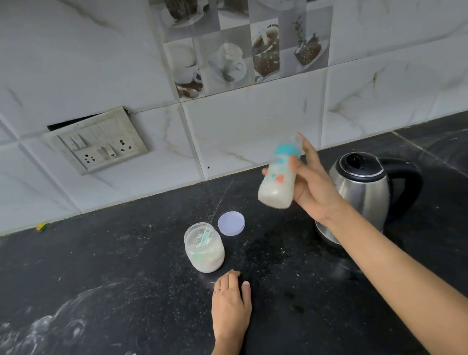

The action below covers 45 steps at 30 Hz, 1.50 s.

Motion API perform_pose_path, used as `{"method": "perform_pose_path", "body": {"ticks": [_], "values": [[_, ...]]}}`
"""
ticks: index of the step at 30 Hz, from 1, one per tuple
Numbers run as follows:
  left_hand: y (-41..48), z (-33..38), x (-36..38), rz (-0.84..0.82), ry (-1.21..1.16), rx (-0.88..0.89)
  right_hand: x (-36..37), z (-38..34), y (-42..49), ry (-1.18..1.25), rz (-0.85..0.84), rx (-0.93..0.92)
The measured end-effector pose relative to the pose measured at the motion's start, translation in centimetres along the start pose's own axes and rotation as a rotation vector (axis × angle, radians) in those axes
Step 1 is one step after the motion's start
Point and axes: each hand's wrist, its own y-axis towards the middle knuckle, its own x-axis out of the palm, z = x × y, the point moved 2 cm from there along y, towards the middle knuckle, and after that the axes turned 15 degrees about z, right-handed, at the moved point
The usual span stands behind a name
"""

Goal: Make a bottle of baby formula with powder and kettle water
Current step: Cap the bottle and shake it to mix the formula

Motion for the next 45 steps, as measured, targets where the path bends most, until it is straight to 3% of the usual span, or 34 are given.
{"method": "perform_pose_path", "body": {"ticks": [5,9,13,18,22,26,30,34,38,42,45], "values": [[0.0,0.1,-0.1,0.004,-0.003,-0.002,0.0,0.1,-0.1,-0.103,-0.115,0.015],[-0.1,0.1,-0.2,0.01,0.0,0.013,0.0,-0.3,0.1,0.006,-0.005,0.001],[0.0,0.1,-0.2,0.012,-0.004,0.014,-0.1,0.1,-0.4,-0.135,-0.151,0.026],[0.0,0.0,-0.1,0.007,0.0,0.02,0.4,-0.2,-0.1,-0.004,-0.04,0.014],[0.0,0.0,-0.1,0.006,-0.003,0.016,0.3,-0.2,-0.5,-0.156,-0.186,0.021],[0.0,-0.1,0.0,0.002,-0.004,0.014,0.3,-1.1,0.2,-0.009,-0.015,-0.013],[0.0,-0.2,0.1,0.008,-0.003,0.024,0.1,-1.3,-0.1,-0.163,-0.163,-0.005],[0.0,-0.2,0.1,0.0,-0.002,0.016,0.4,-1.8,0.5,0.008,0.001,-0.056],[0.0,-0.3,0.1,0.002,-0.009,0.013,0.2,-1.7,0.1,-0.149,-0.14,-0.037],[0.1,-0.1,0.0,0.006,-0.009,0.01,0.4,-1.8,0.2,-0.003,-0.038,-0.048],[0.0,-0.2,0.0,0.006,-0.01,0.013,0.7,-1.3,-0.1,-0.101,-0.174,-0.016]]}}
